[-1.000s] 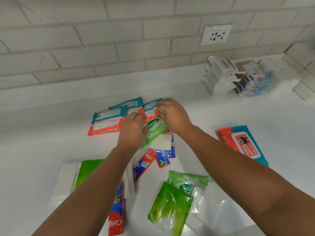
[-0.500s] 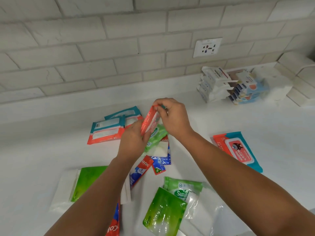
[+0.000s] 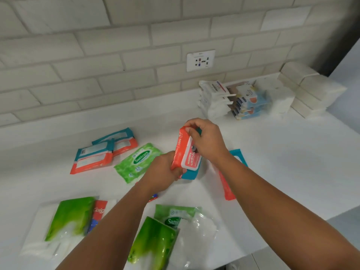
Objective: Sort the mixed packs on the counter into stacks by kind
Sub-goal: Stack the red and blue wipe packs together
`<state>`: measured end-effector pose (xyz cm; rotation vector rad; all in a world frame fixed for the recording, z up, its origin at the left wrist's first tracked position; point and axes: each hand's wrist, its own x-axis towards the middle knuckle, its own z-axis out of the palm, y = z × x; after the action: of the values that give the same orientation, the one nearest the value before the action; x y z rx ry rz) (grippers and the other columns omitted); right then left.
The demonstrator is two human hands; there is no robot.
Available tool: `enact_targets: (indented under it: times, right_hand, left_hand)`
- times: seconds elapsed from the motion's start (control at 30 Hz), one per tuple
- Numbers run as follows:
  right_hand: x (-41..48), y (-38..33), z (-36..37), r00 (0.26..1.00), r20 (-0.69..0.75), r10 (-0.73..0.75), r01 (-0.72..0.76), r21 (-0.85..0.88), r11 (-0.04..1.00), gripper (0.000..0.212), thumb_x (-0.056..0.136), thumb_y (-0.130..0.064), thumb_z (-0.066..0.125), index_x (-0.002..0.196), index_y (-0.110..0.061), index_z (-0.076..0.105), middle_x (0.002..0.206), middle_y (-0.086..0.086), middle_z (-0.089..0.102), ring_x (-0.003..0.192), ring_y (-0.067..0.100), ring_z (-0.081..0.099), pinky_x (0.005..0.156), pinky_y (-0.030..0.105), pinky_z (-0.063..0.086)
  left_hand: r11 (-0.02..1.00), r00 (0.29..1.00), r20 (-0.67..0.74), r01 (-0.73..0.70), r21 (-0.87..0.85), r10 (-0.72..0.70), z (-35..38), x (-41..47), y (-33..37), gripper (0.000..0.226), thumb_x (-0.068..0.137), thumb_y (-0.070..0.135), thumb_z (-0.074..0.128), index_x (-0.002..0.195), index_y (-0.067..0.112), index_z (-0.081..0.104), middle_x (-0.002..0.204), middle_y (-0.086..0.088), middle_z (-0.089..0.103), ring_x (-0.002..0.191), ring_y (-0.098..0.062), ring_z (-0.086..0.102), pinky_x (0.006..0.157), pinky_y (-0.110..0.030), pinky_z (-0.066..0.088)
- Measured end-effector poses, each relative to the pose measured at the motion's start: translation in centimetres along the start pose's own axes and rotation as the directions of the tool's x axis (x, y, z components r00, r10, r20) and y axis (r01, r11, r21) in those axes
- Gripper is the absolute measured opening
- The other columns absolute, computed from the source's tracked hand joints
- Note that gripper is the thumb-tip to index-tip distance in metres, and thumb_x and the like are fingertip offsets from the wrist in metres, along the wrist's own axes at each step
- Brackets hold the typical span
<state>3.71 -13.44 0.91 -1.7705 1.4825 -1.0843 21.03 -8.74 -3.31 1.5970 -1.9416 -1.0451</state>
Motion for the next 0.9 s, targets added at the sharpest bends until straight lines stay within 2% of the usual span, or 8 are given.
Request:
enact_targets:
  times: [0.1, 0.27, 0.4, 0.5, 0.6, 0.77, 0.83, 0.9]
  right_hand:
    - [-1.0, 3.0, -3.1, 0.994, -0.026, 0.107, -0.108, -0.089, 0.990, 0.018, 0.098, -0.025, 0.059, 0.114, -0.029, 0.066, 0.116, -0.003, 0.064, 0.103, 0.006, 0.057, 0.088, 0.014, 0.045]
    - [-3.2, 6.9, -7.6, 0.935, -0.107, 0.337, -0.342, -0.027, 0.939, 0.044, 0.094, -0.043, 0.062, 0.136, -0.035, 0.051, 0.137, -0.009, 0.054, 0.123, 0.013, 0.054, 0.099, 0.033, 0.049]
    - [-5.1, 8.9, -10.4, 0.870, -0.011, 0.493, -0.480, 0.208, 0.852, 0.046, 0.092, -0.045, 0.063, 0.132, -0.024, 0.054, 0.119, -0.013, 0.062, 0.092, 0.007, 0.067, 0.076, 0.023, 0.054]
    - [-6.1, 10.8, -11.4, 0.829, 0.193, 0.526, -0.551, 0.445, 0.706, 0.032, 0.092, -0.028, 0.069, 0.122, -0.018, 0.064, 0.108, 0.001, 0.074, 0.090, 0.017, 0.074, 0.078, 0.034, 0.062]
    - [-6.5, 12.5, -12.3, 0.835, 0.210, 0.508, -0.539, 0.496, 0.681, 0.032, 0.090, -0.017, 0.072, 0.122, -0.019, 0.064, 0.111, 0.007, 0.074, 0.094, 0.024, 0.074, 0.085, 0.045, 0.061]
    - [-6.6, 13.6, -12.8, 0.836, 0.214, 0.506, -0.547, 0.398, 0.736, 0.051, 0.087, -0.021, 0.075, 0.134, -0.021, 0.053, 0.115, 0.002, 0.072, 0.089, 0.018, 0.075, 0.079, 0.039, 0.062]
    - [-6.3, 13.7, -12.5, 0.859, 0.171, 0.483, -0.512, 0.264, 0.817, 0.060, 0.087, -0.028, 0.075, 0.140, -0.023, 0.048, 0.123, -0.001, 0.068, 0.089, 0.015, 0.073, 0.077, 0.034, 0.062]
    - [-6.2, 13.8, -12.0, 0.885, 0.119, 0.450, -0.462, 0.117, 0.879, 0.065, 0.088, -0.033, 0.073, 0.144, -0.025, 0.043, 0.128, -0.004, 0.064, 0.088, 0.010, 0.069, 0.070, 0.024, 0.060]
  left_hand:
    - [1.000, 0.997, 0.072, -0.003, -0.004, 0.003, 2.5, 0.7, 1.7, 0.023, 0.090, 0.019, 0.073, 0.105, 0.030, 0.060, 0.087, 0.009, 0.069, 0.082, -0.016, 0.069, 0.080, -0.034, 0.056]
    - [0.890, 0.992, 0.119, 0.093, -0.446, -0.044, 6.7, 0.8, 4.9, 0.020, 0.092, 0.020, 0.072, 0.108, 0.032, 0.067, 0.098, 0.008, 0.075, 0.086, -0.013, 0.072, 0.074, -0.031, 0.060]
    - [0.722, 0.979, 0.173, 0.198, -0.663, -0.110, 9.3, 1.2, 7.3, 0.027, 0.091, 0.016, 0.072, 0.117, 0.017, 0.067, 0.105, -0.003, 0.077, 0.089, -0.016, 0.075, 0.075, -0.029, 0.059]
    - [0.756, 0.958, 0.269, 0.252, -0.604, -0.105, 11.0, 1.6, 8.4, 0.035, 0.090, 0.027, 0.073, 0.124, 0.022, 0.065, 0.113, 0.000, 0.076, 0.101, -0.021, 0.074, 0.086, -0.038, 0.061]
    - [0.806, 0.936, 0.308, 0.313, -0.502, -0.171, 12.1, 1.9, 9.3, 0.035, 0.092, 0.045, 0.067, 0.123, 0.027, 0.065, 0.113, 0.006, 0.076, 0.099, -0.017, 0.075, 0.085, -0.034, 0.061]
    - [0.789, 0.925, 0.050, 0.348, -0.507, -0.376, 13.5, 2.9, 9.6, 0.027, 0.099, 0.038, 0.060, 0.103, 0.014, 0.071, 0.093, -0.002, 0.079, 0.081, -0.019, 0.077, 0.078, -0.035, 0.064]
    - [0.814, 0.917, 0.010, 0.358, -0.457, -0.398, 13.9, 2.9, 9.5, 0.023, 0.100, 0.036, 0.059, 0.095, 0.017, 0.069, 0.091, -0.001, 0.077, 0.075, -0.014, 0.075, 0.067, -0.027, 0.062]
    - [0.833, 0.905, -0.029, 0.379, -0.404, -0.425, 14.4, 3.1, 9.1, 0.024, 0.101, 0.036, 0.058, 0.095, 0.015, 0.069, 0.094, -0.003, 0.076, 0.077, -0.016, 0.074, 0.070, -0.030, 0.063]
